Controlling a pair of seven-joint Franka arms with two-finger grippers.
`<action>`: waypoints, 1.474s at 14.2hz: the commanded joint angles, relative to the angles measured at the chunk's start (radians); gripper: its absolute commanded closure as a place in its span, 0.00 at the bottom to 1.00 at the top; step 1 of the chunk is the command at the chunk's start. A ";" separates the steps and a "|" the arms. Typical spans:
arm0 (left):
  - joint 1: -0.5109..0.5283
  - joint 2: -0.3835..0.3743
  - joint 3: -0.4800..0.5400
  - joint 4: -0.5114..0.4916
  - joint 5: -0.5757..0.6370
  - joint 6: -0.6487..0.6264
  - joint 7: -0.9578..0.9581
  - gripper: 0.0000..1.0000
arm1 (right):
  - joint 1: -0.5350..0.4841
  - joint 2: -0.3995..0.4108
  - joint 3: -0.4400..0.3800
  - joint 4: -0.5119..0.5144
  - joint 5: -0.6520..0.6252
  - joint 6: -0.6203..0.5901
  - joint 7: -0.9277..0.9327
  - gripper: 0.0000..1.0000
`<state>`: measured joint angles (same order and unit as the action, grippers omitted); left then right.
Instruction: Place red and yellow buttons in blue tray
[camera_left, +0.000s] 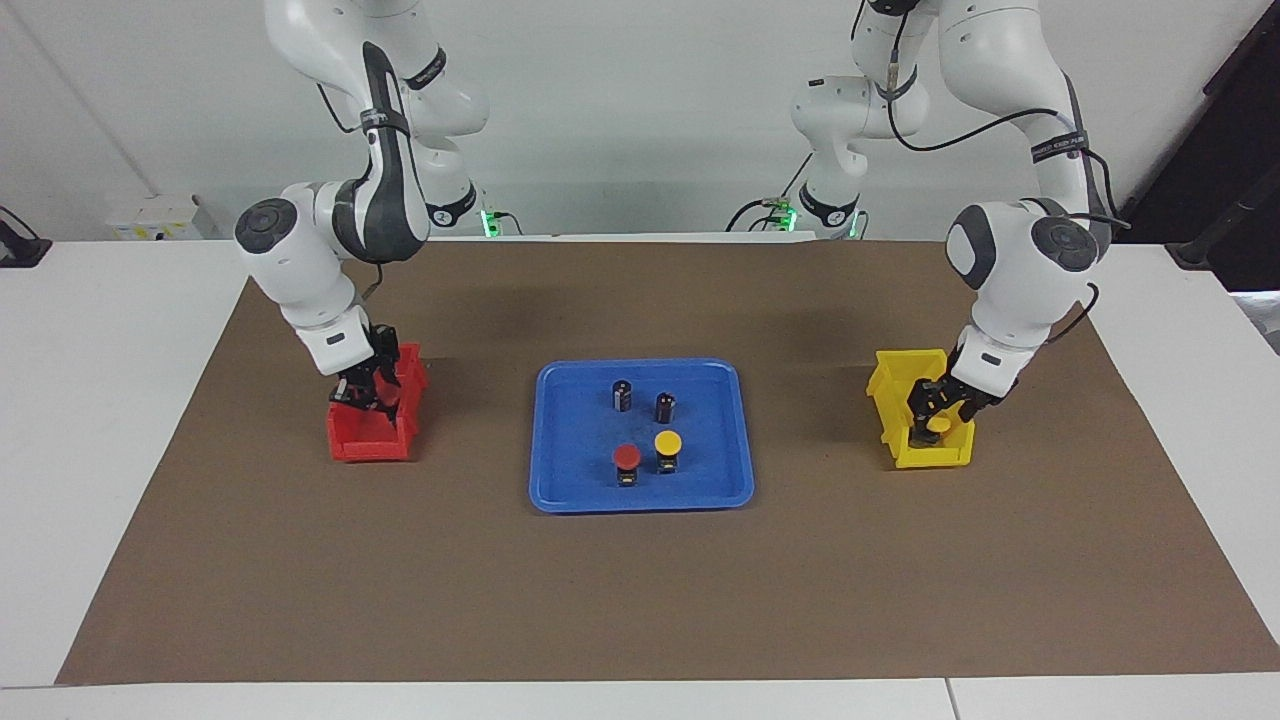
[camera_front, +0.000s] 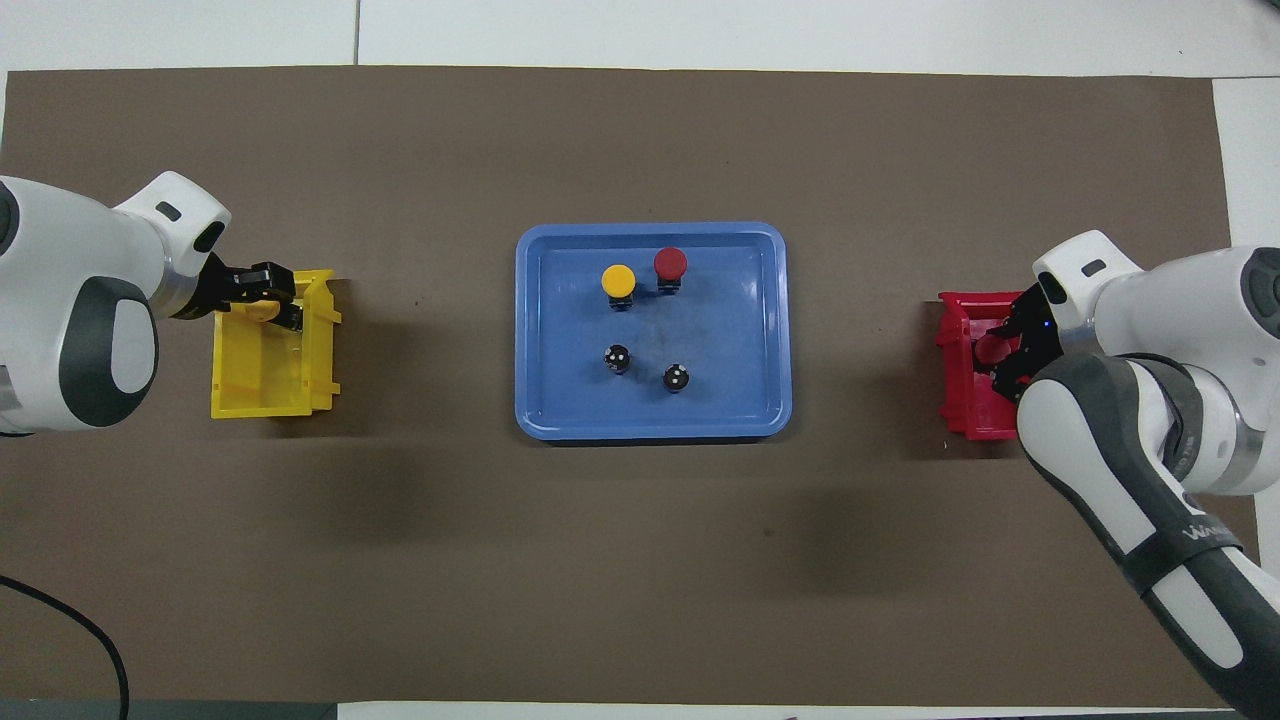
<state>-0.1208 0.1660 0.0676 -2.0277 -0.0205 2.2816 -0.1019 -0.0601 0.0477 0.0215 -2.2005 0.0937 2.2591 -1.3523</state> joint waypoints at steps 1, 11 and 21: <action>0.013 -0.033 -0.009 -0.054 0.010 0.053 0.013 0.30 | -0.027 0.017 0.006 0.077 0.018 -0.096 0.010 0.74; 0.010 -0.022 -0.011 -0.057 0.010 0.067 0.007 0.74 | 0.028 0.069 0.023 0.454 0.000 -0.447 0.465 0.74; -0.040 -0.017 -0.023 0.385 0.001 -0.433 -0.133 0.96 | 0.339 0.345 0.037 0.630 -0.008 -0.244 0.860 0.76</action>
<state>-0.1287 0.1320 0.0482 -1.6793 -0.0213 1.8844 -0.1728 0.2673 0.3262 0.0527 -1.6174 0.0912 1.9877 -0.4927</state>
